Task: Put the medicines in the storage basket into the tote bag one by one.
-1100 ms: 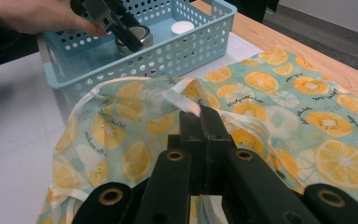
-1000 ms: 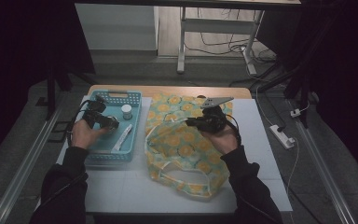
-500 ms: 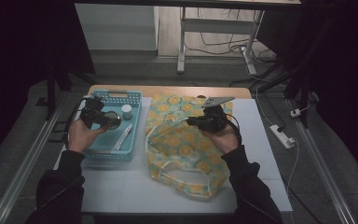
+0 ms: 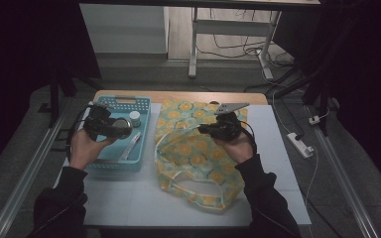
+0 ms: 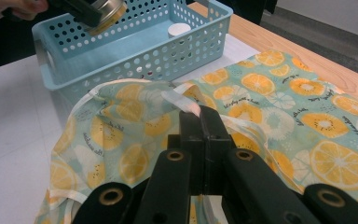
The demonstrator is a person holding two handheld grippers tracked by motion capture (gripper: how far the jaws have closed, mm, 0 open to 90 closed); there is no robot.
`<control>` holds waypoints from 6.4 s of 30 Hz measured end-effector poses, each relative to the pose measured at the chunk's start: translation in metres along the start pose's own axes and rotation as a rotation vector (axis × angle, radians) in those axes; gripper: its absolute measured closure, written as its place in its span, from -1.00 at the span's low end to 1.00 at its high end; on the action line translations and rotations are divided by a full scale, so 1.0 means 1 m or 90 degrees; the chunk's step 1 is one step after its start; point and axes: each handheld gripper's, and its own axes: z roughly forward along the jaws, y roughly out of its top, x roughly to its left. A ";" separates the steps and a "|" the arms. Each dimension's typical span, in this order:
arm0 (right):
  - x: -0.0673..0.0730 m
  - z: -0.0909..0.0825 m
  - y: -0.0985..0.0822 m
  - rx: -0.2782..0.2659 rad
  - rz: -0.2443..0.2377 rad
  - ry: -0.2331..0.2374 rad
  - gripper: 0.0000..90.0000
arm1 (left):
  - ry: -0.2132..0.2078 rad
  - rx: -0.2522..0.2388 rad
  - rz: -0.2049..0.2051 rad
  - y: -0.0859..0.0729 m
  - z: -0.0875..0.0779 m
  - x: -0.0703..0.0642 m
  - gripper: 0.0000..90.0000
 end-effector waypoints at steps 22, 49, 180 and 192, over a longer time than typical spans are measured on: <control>0.000 0.002 -0.001 0.000 -0.005 -0.007 1.00 | -0.097 -0.014 0.096 -0.007 -0.006 -0.067 -0.55; 0.001 0.005 -0.002 0.001 -0.006 -0.006 1.00 | -0.210 0.007 0.171 0.007 0.050 -0.141 -0.55; -0.006 0.011 -0.008 0.011 0.005 -0.008 1.00 | -0.051 -0.021 0.067 0.013 0.035 -0.034 -1.00; -0.005 0.011 -0.008 0.012 0.005 -0.008 1.00 | -0.028 0.013 0.020 0.004 0.040 0.003 -0.99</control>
